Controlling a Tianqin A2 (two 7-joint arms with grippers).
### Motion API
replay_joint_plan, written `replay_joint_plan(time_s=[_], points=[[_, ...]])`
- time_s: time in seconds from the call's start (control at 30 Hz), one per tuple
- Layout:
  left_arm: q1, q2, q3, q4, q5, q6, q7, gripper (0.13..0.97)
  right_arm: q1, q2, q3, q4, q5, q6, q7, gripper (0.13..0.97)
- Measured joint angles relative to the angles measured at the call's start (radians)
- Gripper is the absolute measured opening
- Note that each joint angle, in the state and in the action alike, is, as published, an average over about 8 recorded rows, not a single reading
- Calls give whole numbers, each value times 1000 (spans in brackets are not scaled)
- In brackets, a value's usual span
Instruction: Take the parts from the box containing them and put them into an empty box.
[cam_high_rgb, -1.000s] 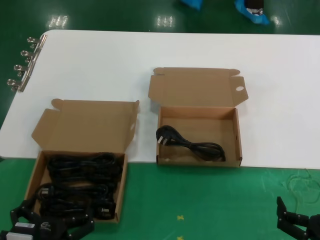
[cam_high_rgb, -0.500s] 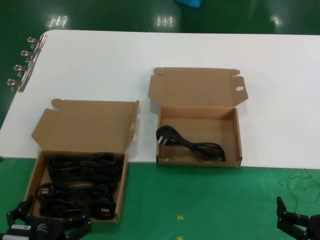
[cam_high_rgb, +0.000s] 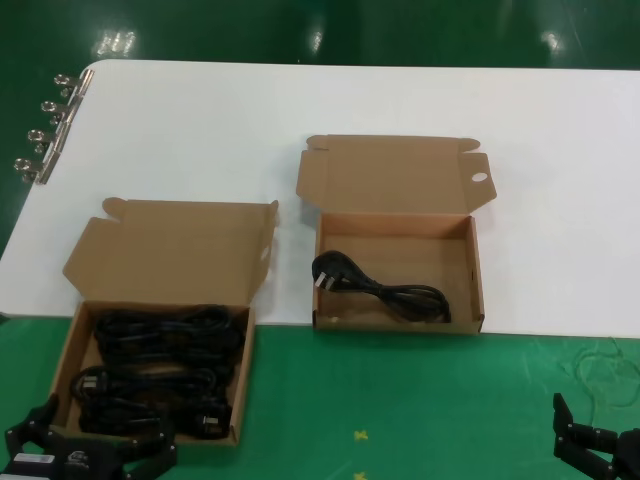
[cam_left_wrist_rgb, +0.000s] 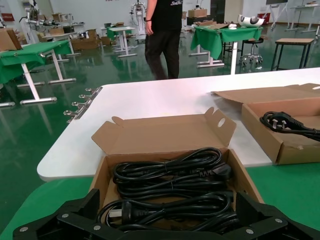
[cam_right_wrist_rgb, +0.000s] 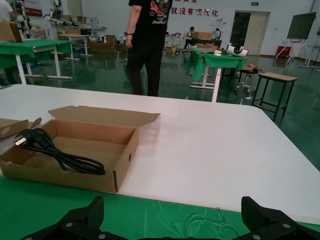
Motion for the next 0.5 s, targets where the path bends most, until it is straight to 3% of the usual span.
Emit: replay_joint_plan(time_s=[0.5], points=[[16, -2, -6, -15, -2, -12, -8, 966, 0, 0, 0, 0, 0, 0, 0, 966]])
